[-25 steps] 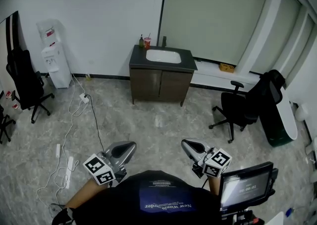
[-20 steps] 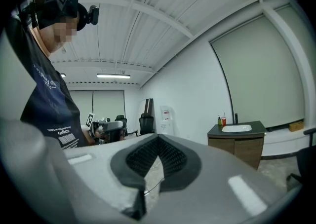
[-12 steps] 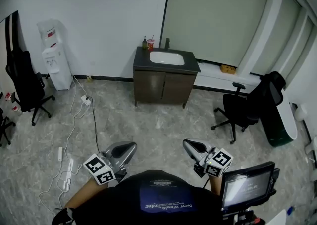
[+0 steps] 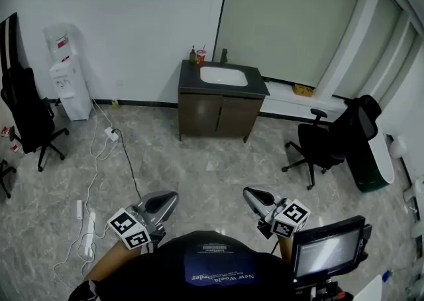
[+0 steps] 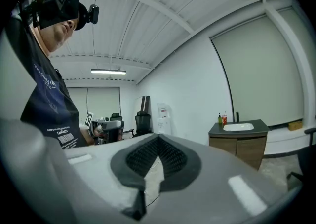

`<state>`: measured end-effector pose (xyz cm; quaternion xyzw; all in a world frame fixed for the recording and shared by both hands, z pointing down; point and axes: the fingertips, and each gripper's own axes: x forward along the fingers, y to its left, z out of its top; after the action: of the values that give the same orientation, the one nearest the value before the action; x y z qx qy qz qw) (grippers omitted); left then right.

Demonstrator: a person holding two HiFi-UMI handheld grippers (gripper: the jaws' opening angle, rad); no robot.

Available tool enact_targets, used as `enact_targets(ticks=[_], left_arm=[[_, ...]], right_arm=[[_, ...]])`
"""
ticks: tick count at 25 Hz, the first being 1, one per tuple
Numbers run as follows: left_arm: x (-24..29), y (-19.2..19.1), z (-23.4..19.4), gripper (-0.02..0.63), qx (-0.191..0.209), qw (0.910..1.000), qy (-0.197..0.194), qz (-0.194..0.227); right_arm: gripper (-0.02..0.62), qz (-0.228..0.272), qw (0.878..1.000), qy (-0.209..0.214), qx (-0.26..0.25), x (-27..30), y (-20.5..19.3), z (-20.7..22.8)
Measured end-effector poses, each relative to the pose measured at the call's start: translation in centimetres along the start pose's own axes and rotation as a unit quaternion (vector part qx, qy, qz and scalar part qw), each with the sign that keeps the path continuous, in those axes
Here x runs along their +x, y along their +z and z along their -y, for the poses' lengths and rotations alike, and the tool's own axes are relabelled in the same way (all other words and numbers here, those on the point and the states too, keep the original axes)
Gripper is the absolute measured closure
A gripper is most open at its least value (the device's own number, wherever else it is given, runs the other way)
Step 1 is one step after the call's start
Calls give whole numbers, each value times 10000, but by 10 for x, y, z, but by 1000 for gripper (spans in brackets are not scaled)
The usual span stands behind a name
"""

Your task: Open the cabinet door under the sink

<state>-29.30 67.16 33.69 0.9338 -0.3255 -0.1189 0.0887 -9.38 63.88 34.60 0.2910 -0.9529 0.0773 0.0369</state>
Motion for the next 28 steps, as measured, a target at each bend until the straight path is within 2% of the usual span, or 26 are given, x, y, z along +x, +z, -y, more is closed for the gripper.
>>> enact_targets(ticks=[5, 10, 14, 17, 19, 28], left_arm=[[19, -6, -17, 606, -50, 10000, 33, -69], [64, -9, -36, 606, 38, 9995, 291, -116], [117, 0, -46, 606, 94, 9987, 496, 50], [187, 7, -61, 606, 116, 9978, 646, 81], [221, 4, -67, 606, 88, 9974, 708, 125], [260, -20, -62, 606, 109, 9982, 591, 60]], right_arm=[[594, -24, 9999, 76, 143, 14, -3, 25], [594, 39, 9992, 332, 200, 22, -1, 78], [594, 54, 9980, 627, 5, 28, 19, 132], [594, 54, 9965, 838, -57, 30, 49, 201], [594, 84, 9959, 896, -102, 27, 56, 235], [594, 165, 9960, 862, -182, 16, 42, 274]])
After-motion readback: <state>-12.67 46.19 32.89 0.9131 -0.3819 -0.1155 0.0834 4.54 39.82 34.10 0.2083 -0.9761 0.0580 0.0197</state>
